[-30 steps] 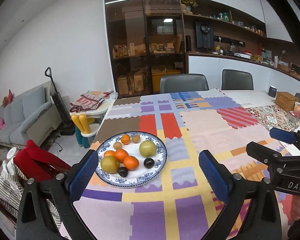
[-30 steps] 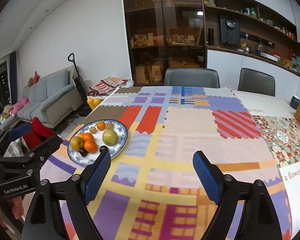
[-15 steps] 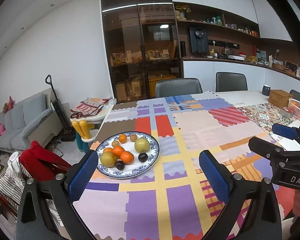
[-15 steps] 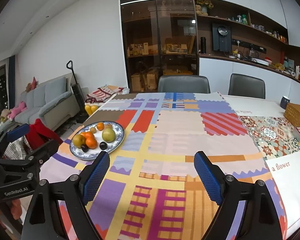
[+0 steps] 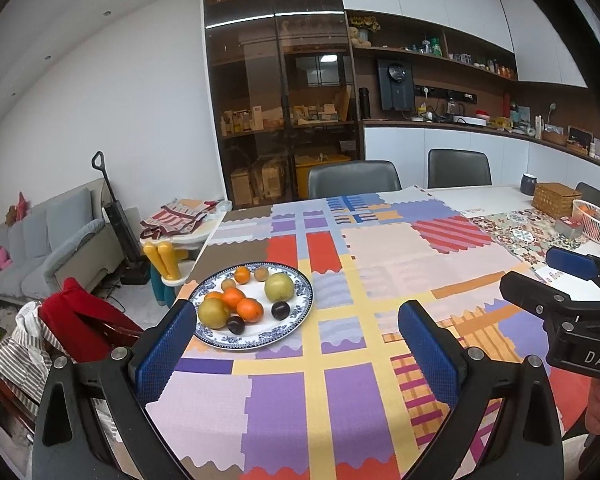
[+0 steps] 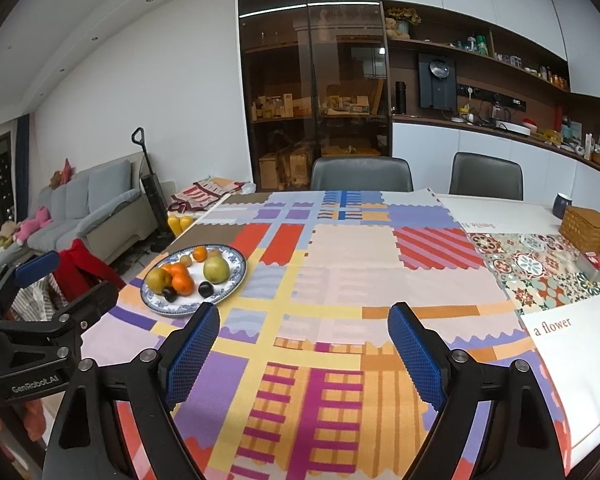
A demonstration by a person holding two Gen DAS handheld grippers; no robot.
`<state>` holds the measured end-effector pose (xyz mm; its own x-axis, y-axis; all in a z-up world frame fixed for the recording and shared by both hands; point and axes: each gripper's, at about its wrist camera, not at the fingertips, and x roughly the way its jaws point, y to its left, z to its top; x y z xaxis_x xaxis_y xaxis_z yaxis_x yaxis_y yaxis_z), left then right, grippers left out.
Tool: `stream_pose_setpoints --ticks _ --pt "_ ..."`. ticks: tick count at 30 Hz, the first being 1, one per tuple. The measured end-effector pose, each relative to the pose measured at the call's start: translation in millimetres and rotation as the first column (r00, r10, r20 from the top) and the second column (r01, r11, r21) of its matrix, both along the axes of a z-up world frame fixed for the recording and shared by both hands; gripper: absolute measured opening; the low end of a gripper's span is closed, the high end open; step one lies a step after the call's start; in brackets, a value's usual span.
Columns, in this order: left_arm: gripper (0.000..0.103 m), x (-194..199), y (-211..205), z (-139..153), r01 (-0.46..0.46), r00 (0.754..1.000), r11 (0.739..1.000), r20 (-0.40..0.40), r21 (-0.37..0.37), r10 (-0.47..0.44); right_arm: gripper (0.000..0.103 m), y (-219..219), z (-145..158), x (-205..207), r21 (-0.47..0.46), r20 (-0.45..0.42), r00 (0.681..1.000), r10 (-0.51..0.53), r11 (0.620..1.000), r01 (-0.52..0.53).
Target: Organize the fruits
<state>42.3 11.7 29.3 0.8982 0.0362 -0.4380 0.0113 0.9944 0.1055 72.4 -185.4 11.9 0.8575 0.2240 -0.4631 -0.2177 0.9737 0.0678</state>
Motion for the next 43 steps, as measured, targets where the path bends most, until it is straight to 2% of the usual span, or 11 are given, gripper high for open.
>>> stream_pose_setpoints --ticks 13,28,43 --pt "0.103 -8 -7 0 0.045 0.999 0.998 -0.025 -0.05 -0.047 0.087 -2 3 -8 0.013 0.006 1.0 0.008 1.0 -0.008" --pt "0.103 -9 -10 -1 0.028 0.999 0.999 -0.018 -0.027 -0.028 0.087 -3 5 -10 0.025 0.003 1.0 0.007 1.0 -0.007" --pt "0.103 -6 -10 -2 0.018 1.0 0.999 -0.019 -0.036 -0.019 0.087 -4 6 -7 0.025 0.0 1.0 0.007 1.0 -0.007"
